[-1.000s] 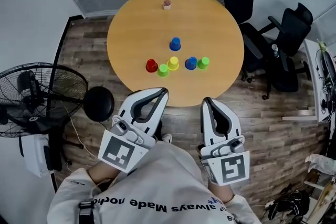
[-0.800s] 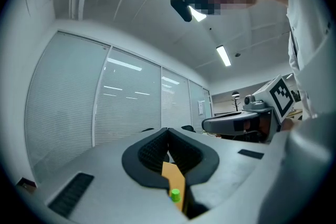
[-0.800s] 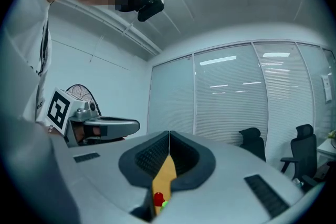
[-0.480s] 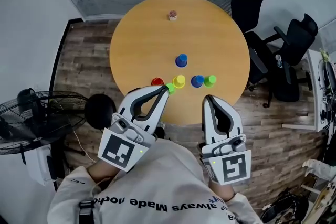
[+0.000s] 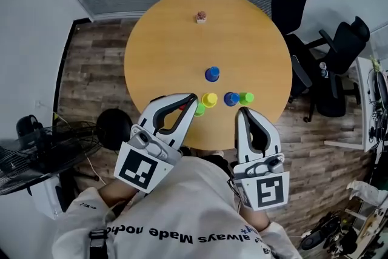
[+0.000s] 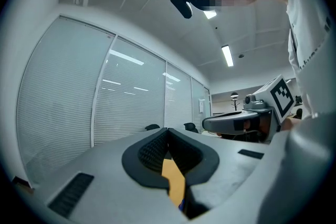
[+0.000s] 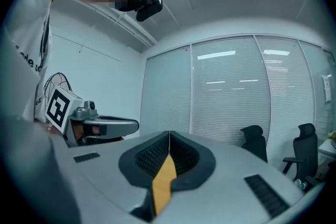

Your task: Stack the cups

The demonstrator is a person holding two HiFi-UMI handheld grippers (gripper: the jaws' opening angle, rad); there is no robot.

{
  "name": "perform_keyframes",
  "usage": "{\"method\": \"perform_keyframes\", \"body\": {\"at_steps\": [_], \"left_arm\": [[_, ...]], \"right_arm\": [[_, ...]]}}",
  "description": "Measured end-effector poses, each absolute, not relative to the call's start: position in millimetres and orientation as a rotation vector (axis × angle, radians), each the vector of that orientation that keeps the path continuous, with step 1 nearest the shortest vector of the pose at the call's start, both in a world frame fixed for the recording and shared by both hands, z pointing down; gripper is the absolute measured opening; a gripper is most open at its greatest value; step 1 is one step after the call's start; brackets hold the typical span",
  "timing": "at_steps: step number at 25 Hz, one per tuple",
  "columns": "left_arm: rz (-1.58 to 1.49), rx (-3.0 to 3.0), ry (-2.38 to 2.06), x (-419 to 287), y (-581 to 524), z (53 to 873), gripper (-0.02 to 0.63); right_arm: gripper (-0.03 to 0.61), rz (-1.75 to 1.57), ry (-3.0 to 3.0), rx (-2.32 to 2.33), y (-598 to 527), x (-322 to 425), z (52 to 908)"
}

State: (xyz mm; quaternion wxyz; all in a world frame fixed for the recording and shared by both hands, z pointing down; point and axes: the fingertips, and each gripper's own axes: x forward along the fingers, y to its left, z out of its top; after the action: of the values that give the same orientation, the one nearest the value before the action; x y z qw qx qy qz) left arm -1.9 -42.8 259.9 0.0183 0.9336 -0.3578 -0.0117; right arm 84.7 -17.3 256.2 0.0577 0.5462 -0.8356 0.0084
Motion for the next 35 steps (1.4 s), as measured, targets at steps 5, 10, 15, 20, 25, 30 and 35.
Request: {"method": "perform_keyframes", "body": {"at_steps": [5,10,15,20,25,30,35], "left_arm": [[-0.03,2.903,-1.122,-1.4,-60.6,264.9,0.025],[-0.022,2.901,-1.145,0.3,-72.9,274.8,0.024],[-0.011,2.893,-1.18,-2.5,-82.0,287.5,0.025],[-0.013,2.861,-1.185,-3.8,-87.3,296.3,0.025],[-0.018,2.858,-1.192,-2.3,-87.1,296.4,0.025],[-0.015,2.842,-1.213,-9.3,-85.6,300.5,0.025],[-0.003,2.823,-1.237,-16.3,-85.4,304.4,0.025]], "right_arm": [[0.029,0.003,-2.545,1.663,-36.6,84.0,258.3],[0.029,0.035,-2.545,1.632,-47.5,87.4,281.5],[0.031,0.123,-2.492,1.608,-56.5,96.8,336.3],[0.036,0.268,-2.407,1.546,-63.2,105.9,418.1],[0.145,0.439,-2.313,1.457,-67.4,110.8,504.4],[0.176,0.501,-2.235,1.384,-72.3,108.2,567.4],[0.206,0.53,-2.161,1.32,-86.4,105.7,618.7]]}}
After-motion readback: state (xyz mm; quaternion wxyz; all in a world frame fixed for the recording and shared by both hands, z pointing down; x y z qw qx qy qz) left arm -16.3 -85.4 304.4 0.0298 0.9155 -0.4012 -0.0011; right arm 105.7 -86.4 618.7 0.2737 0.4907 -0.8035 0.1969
